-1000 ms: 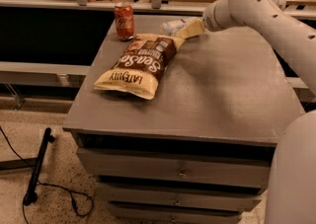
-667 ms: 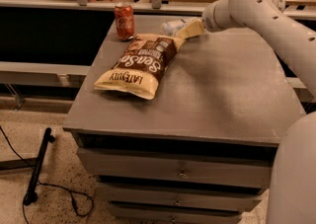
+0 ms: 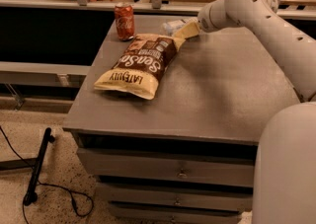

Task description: Pick blue plastic bottle

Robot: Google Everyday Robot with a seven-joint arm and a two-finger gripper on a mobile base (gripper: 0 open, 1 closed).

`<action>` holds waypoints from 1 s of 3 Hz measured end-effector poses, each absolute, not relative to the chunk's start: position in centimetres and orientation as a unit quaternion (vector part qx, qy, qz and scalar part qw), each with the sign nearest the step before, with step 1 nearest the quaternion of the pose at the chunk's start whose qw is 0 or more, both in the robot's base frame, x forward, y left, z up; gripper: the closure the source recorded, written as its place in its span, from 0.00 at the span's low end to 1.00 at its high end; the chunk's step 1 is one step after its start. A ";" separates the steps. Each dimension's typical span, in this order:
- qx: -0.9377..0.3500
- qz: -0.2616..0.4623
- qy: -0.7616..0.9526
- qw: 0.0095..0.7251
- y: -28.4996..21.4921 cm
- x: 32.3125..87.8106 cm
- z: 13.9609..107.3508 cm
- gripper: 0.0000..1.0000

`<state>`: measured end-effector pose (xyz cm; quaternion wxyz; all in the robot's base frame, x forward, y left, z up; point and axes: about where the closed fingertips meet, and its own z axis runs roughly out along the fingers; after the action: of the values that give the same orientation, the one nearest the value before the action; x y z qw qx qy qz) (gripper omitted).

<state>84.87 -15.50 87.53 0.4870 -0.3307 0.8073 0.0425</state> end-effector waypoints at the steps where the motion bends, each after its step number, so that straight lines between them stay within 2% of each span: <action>1: -0.333 0.062 0.813 0.473 -14.7 85.7 86.5 0.00; 2: -0.335 0.083 0.822 0.452 -14.4 86.0 85.4 0.00; 3: -0.340 0.100 0.827 0.436 -14.2 85.9 84.7 0.15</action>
Offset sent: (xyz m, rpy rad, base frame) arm 0.0187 0.0061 -0.0240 0.0569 0.1677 0.0586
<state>85.88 -14.25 84.67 0.4359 -0.3404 0.8271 0.1000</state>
